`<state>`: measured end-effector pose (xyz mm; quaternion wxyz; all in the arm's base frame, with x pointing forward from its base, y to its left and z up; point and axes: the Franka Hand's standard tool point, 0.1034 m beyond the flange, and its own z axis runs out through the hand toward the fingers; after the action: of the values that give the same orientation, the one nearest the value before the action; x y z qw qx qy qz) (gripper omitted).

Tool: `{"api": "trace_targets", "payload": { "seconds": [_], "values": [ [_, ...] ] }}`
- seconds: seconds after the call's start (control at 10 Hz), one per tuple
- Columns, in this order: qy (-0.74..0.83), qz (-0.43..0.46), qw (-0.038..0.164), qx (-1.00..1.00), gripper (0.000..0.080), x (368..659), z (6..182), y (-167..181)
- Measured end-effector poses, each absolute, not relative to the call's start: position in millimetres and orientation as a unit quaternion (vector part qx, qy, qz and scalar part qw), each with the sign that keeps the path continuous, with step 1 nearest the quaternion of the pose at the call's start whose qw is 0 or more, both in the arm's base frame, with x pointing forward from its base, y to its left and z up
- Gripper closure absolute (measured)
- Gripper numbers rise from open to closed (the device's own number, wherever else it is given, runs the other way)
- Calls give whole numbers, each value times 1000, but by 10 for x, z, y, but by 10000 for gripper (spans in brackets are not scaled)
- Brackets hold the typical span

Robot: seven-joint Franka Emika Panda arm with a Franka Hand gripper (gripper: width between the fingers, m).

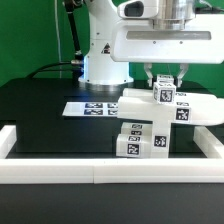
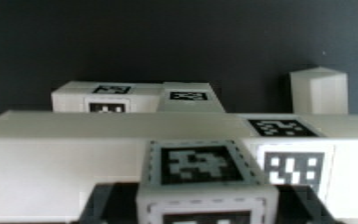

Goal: Assemble chair

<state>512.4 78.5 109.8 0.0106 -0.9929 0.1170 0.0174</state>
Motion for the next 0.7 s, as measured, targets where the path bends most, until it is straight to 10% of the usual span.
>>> {"api": "trace_targets", "payload": {
  "seconds": [0.7],
  "values": [
    [292, 18, 8, -956, 509, 5124, 1098, 816]
  ]
}}
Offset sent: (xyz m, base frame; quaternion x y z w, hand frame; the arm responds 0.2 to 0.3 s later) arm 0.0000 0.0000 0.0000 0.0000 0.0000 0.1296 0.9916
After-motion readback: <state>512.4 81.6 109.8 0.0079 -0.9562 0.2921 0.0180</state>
